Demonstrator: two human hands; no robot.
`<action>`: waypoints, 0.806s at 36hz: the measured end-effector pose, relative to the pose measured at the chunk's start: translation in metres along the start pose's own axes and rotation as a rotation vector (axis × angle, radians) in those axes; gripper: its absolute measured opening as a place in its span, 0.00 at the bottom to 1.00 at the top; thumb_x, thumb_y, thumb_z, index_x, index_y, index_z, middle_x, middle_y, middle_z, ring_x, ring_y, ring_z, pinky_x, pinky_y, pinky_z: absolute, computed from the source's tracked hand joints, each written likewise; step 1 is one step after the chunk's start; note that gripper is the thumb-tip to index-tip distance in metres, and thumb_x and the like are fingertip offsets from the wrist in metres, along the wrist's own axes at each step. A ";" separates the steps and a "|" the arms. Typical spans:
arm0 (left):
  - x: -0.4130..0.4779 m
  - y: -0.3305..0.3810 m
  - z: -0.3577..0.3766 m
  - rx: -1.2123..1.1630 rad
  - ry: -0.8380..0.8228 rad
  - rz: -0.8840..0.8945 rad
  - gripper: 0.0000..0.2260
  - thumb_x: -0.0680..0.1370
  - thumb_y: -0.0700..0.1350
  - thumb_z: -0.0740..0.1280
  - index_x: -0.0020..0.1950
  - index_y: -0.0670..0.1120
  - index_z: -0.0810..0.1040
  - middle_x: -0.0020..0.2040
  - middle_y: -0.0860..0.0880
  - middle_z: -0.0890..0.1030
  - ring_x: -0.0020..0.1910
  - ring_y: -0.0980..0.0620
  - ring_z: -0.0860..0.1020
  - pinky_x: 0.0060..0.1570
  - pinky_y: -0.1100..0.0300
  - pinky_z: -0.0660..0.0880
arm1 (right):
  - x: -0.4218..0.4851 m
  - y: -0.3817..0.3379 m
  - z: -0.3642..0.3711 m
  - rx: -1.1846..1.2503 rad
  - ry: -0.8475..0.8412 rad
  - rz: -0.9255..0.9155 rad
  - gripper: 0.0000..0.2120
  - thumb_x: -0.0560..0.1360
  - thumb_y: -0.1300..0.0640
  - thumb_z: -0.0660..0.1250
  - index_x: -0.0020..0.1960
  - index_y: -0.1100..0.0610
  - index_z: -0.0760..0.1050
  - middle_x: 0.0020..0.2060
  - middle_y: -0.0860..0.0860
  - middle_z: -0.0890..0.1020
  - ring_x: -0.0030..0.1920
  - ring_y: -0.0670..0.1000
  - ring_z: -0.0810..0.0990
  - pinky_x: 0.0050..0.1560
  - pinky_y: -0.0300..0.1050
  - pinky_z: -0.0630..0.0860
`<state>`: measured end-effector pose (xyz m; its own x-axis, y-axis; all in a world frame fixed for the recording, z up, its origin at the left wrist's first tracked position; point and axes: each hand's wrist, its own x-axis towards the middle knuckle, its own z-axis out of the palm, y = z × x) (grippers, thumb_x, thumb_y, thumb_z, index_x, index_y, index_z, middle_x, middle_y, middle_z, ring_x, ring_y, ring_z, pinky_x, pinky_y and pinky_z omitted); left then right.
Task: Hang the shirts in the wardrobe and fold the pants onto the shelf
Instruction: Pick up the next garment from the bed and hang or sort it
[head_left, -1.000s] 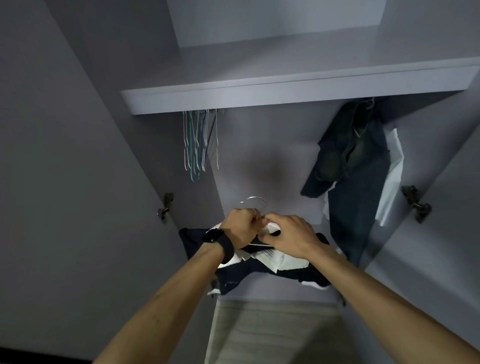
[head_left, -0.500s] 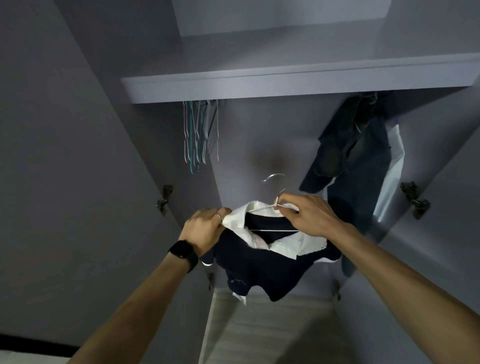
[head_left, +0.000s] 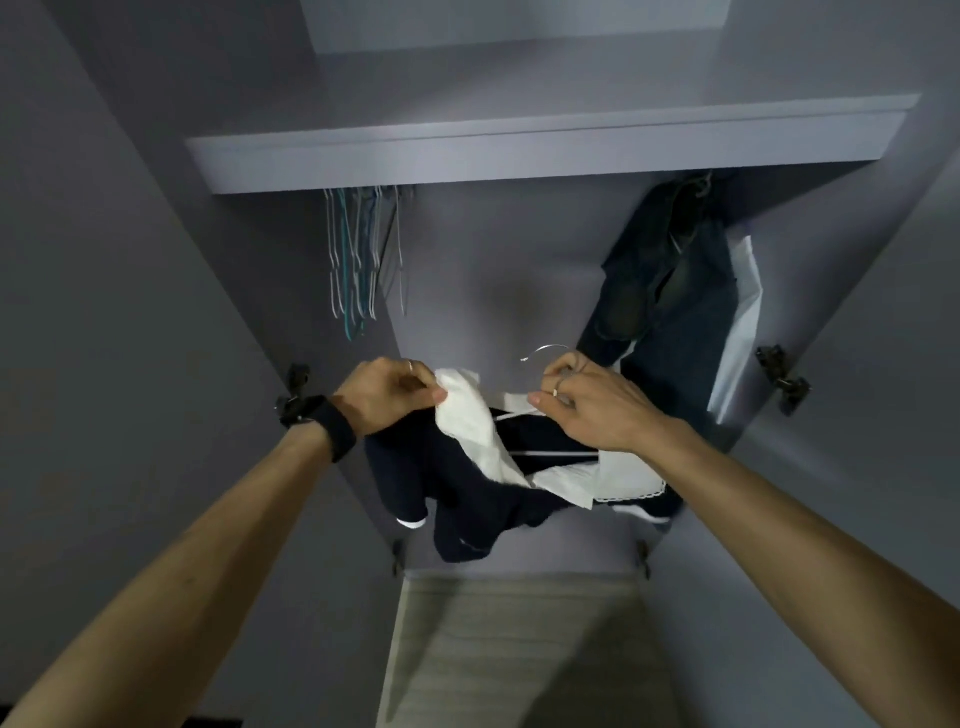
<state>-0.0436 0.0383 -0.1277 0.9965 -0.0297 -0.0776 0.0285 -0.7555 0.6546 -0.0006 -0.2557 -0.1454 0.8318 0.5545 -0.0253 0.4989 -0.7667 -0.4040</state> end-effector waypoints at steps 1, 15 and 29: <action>0.000 0.005 0.003 -0.038 -0.055 0.002 0.01 0.76 0.49 0.75 0.46 0.55 0.85 0.45 0.57 0.86 0.51 0.60 0.82 0.62 0.61 0.74 | 0.003 -0.004 -0.001 0.004 0.041 -0.019 0.22 0.82 0.41 0.60 0.30 0.42 0.65 0.57 0.44 0.75 0.65 0.50 0.71 0.61 0.51 0.72; 0.004 0.052 0.024 -0.475 -0.059 -0.023 0.20 0.71 0.54 0.68 0.62 0.51 0.79 0.62 0.55 0.80 0.64 0.56 0.76 0.61 0.63 0.70 | 0.010 -0.013 0.006 0.113 0.229 -0.006 0.17 0.82 0.42 0.61 0.39 0.48 0.78 0.51 0.46 0.80 0.58 0.53 0.73 0.63 0.55 0.70; 0.002 0.043 0.059 0.709 0.222 0.615 0.19 0.76 0.51 0.72 0.65 0.47 0.79 0.61 0.49 0.80 0.59 0.46 0.78 0.61 0.51 0.70 | 0.000 -0.016 0.003 0.289 0.342 0.013 0.17 0.83 0.48 0.63 0.46 0.59 0.83 0.46 0.49 0.78 0.55 0.54 0.76 0.62 0.48 0.72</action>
<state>-0.0446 -0.0326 -0.1444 0.8156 -0.4827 0.3191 -0.4848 -0.8711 -0.0786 -0.0090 -0.2421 -0.1418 0.8944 0.3696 0.2520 0.4398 -0.6243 -0.6456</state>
